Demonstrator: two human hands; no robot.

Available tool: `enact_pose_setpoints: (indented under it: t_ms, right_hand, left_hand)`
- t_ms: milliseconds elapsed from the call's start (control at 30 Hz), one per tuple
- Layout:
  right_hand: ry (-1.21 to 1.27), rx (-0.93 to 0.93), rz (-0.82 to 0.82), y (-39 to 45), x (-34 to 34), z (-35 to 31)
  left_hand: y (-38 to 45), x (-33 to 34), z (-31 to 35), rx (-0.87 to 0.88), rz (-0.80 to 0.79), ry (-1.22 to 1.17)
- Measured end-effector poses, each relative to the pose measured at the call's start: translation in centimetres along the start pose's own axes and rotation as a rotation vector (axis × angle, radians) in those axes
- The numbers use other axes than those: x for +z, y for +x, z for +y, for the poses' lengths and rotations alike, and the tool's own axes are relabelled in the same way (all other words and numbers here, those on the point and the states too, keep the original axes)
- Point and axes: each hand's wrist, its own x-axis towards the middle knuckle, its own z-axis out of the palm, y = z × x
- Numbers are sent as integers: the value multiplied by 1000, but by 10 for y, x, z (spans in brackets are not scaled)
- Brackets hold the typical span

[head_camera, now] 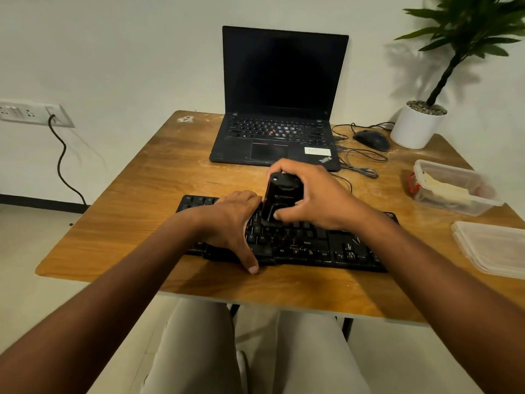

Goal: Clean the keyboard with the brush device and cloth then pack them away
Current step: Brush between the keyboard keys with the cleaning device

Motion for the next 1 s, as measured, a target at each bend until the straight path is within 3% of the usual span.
enact_pose_setpoints:
  t_ms: [267,433,500,600,800,1000]
  right_hand:
    - [-198,130,-156,-22,-38,15]
    - [-52,62,50,-14,-14,5]
    - [-6,28,57,-11,6,4]
    - [-11,34,3,-12,10,7]
    - [-248,144,-133,-25,-35,13]
    - [-67,53,92,-17,-7,-3]
  left_hand:
    - [2,3,-4,-8,-25,19]
    - [1,3,-3,3,-18,23]
    - [1,2,-4,8,-3,12]
    - [3,3,-6,13,0,7]
    - [2,4,-6,14,-9,23]
    - [1,3,-6,19,0,9]
